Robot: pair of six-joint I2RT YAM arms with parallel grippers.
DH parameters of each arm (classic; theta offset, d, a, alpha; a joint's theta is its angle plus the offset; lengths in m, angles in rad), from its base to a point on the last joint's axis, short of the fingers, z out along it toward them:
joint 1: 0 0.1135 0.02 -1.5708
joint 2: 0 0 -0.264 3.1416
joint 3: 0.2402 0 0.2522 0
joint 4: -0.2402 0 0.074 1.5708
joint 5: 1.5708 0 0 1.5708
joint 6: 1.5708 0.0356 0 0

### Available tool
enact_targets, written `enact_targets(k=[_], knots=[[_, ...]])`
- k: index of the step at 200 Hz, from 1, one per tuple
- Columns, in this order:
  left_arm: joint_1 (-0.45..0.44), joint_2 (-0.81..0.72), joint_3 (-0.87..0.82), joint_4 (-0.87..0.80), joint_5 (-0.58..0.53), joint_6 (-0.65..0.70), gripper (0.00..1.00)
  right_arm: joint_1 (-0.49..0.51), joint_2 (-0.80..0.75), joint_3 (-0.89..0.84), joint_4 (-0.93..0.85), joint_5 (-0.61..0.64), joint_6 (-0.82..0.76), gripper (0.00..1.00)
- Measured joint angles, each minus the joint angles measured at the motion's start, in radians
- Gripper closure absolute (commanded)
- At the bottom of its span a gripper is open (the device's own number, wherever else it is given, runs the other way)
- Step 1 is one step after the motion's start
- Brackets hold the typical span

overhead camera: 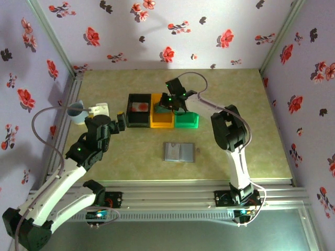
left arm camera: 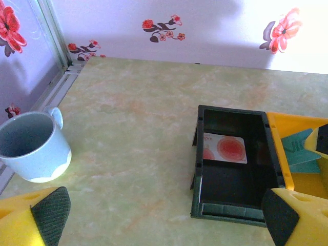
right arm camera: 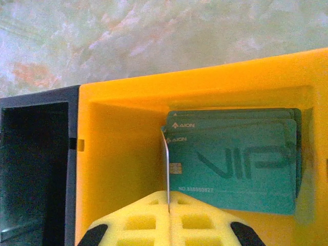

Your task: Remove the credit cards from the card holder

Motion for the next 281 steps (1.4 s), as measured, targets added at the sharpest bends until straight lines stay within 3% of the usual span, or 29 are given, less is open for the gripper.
enact_targets(k=[110, 281], knots=[[0.0, 0.0, 0.0, 0.006, 0.0, 0.003, 0.0, -0.008, 0.018, 0.002, 0.0, -0.01, 0.016, 0.79], [0.0, 0.0, -0.001, 0.006, 0.0, 0.003, 0.0, -0.013, -0.001, 0.014, -0.038, 0.008, 0.014, 0.67]])
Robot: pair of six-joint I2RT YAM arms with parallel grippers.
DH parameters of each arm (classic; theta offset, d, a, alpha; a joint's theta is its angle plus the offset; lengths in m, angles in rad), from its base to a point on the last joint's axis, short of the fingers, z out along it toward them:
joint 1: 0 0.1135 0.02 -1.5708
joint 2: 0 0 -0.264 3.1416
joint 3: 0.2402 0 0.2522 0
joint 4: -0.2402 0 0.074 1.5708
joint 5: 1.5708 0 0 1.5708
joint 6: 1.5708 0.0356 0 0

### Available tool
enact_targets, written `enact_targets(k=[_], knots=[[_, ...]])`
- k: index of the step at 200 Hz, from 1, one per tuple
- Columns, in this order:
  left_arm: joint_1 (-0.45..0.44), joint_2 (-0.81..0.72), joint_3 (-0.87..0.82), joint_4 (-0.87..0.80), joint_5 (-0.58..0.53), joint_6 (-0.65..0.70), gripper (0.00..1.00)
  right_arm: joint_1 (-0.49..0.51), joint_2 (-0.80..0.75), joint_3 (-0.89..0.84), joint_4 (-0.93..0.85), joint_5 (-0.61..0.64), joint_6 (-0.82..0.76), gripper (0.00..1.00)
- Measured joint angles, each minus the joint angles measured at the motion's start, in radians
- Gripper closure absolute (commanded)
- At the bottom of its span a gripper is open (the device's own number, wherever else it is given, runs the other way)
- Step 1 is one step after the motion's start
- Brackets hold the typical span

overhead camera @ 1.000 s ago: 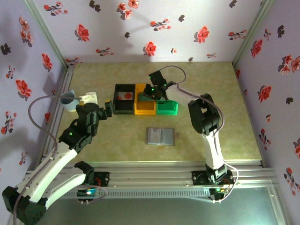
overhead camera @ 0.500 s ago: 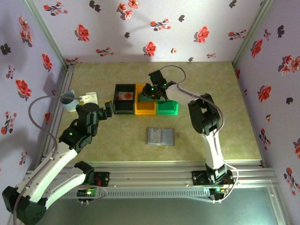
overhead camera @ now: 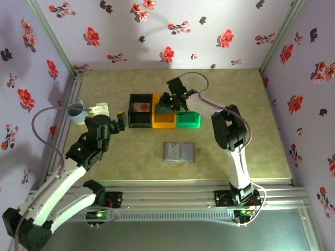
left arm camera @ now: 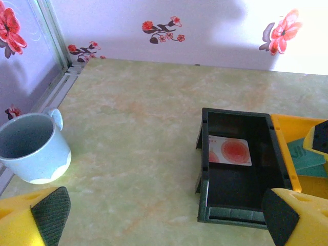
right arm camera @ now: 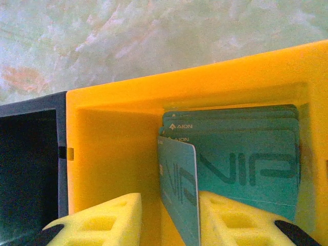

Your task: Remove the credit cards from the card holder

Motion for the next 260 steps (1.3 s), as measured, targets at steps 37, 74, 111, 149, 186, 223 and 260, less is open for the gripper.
enact_targets(k=[37, 74, 111, 149, 186, 223, 260], knots=[[0.0, 0.0, 0.0, 0.0, 0.0, 0.0, 0.0, -0.011, -0.026, 0.02, -0.04, 0.012, -0.011, 0.67], [0.0, 0.0, 0.0, 0.0, 0.0, 0.0, 0.0, -0.016, -0.057, 0.063, -0.074, 0.024, -0.031, 0.67], [0.0, 0.002, 0.0, -0.005, 0.008, 0.0, 0.0, -0.016, -0.123, 0.061, -0.105, 0.027, -0.044, 0.67], [-0.003, 0.067, 0.035, -0.06, 0.108, 0.005, 0.0, -0.014, -0.325, -0.096, -0.106, 0.027, -0.053, 0.66], [-0.057, 0.166, 0.132, -0.161, 0.207, 0.042, 0.0, 0.0, -0.588, -0.415, -0.037, 0.027, -0.041, 0.66], [-0.138, 0.249, 0.214, -0.254, 0.259, 0.062, 0.0, 0.06, -0.788, -0.75, 0.066, 0.034, 0.021, 0.65], [-0.192, 0.331, 0.298, -0.374, 0.353, 0.005, 0.0, 0.169, -0.918, -0.97, 0.169, 0.068, 0.083, 0.65]])
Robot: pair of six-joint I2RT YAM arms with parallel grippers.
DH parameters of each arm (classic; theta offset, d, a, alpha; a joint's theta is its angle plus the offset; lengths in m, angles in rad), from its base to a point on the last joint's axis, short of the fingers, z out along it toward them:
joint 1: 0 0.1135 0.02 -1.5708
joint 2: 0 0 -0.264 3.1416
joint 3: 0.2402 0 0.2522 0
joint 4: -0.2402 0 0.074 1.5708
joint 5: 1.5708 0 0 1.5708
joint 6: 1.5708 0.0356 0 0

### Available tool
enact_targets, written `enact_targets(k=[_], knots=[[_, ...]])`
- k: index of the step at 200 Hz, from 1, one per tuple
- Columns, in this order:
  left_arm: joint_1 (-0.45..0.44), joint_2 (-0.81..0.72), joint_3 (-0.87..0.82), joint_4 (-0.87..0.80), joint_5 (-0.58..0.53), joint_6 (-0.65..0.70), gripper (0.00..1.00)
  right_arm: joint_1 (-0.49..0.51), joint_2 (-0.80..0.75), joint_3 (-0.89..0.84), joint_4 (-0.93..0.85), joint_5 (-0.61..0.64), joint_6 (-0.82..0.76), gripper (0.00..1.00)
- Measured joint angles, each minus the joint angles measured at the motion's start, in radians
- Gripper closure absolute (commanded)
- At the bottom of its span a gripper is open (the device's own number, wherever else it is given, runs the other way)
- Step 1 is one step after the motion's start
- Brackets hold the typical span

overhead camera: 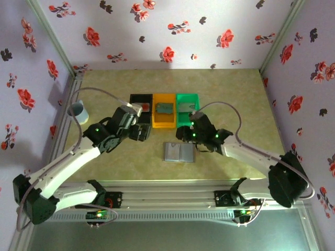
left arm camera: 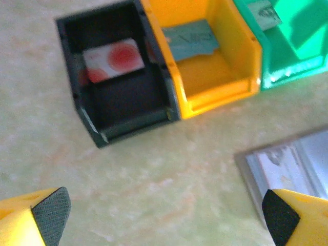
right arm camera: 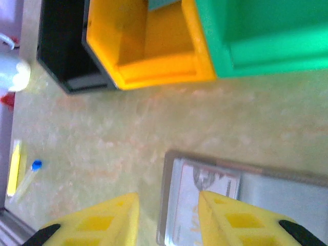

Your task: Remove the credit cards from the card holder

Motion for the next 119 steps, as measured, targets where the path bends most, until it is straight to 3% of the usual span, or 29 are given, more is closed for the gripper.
enact_targets(k=[51, 119], knots=[[-0.077, 0.022, -0.097, -0.029, 0.143, -0.2, 0.0, 0.048, -0.038, -0.197, 0.177, 0.024, 0.095, 0.67], [-0.153, 0.151, -0.153, 0.026, 0.193, -0.399, 0.0, 0.062, 0.006, -0.255, 0.311, 0.031, 0.143, 0.68]])
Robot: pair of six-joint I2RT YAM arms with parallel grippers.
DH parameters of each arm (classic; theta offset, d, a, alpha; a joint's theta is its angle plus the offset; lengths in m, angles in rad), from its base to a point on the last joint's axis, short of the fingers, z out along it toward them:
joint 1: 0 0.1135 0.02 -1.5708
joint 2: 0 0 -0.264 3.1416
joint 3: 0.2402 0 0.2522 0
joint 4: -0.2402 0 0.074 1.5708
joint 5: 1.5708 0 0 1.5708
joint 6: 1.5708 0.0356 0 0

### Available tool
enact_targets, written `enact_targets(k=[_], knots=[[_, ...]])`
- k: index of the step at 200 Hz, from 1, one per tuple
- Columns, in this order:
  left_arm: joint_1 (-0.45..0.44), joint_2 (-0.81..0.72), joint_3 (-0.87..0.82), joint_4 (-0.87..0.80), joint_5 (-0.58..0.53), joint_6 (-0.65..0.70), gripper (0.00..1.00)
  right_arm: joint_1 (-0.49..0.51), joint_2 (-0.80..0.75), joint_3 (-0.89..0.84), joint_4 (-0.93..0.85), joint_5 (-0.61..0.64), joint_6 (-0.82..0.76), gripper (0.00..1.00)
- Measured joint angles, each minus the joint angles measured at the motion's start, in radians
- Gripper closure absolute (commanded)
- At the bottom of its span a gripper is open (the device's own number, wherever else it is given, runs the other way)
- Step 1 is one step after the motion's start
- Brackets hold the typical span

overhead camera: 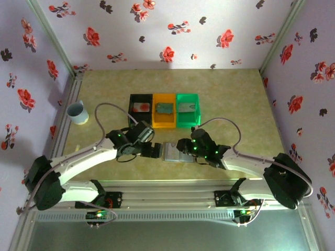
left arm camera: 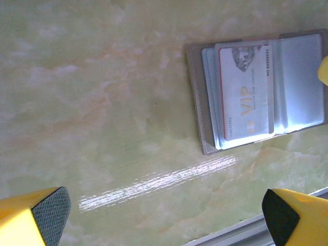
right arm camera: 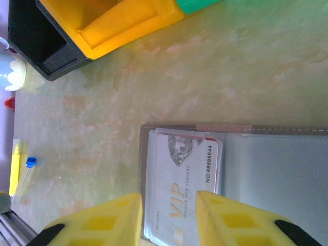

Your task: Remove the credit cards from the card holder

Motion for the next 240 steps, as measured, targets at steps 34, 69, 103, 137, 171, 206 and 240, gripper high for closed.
enact_targets(k=[34, 69, 103, 137, 171, 206, 240], knots=[[-0.016, 0.093, 0.008, 0.005, 0.014, -0.036, 0.0, 0.003, 0.022, -0.016, 0.038, 0.001, 0.013, 0.69], [-0.028, 0.197, 0.055, -0.005, 0.018, -0.043, 0.0, 0.005, 0.048, -0.025, 0.055, 0.001, 0.022, 0.7], [-0.041, 0.233, 0.068, -0.001, 0.024, -0.055, 0.0, 0.017, 0.083, -0.026, 0.071, 0.0, 0.032, 0.71], [-0.041, 0.277, 0.086, 0.001, 0.024, -0.066, 0.0, 0.018, 0.111, -0.026, 0.093, 0.0, 0.037, 0.71], [-0.041, 0.326, 0.106, 0.005, 0.024, -0.07, 0.0, 0.022, 0.113, -0.027, 0.1, 0.0, 0.037, 0.71], [-0.041, 0.365, 0.127, 0.011, 0.024, -0.07, 0.0, 0.022, 0.119, -0.027, 0.1, 0.0, 0.037, 0.72], [-0.042, 0.407, 0.133, 0.018, 0.025, -0.077, 0.0, 0.022, 0.119, -0.027, 0.1, 0.0, 0.037, 0.72]])
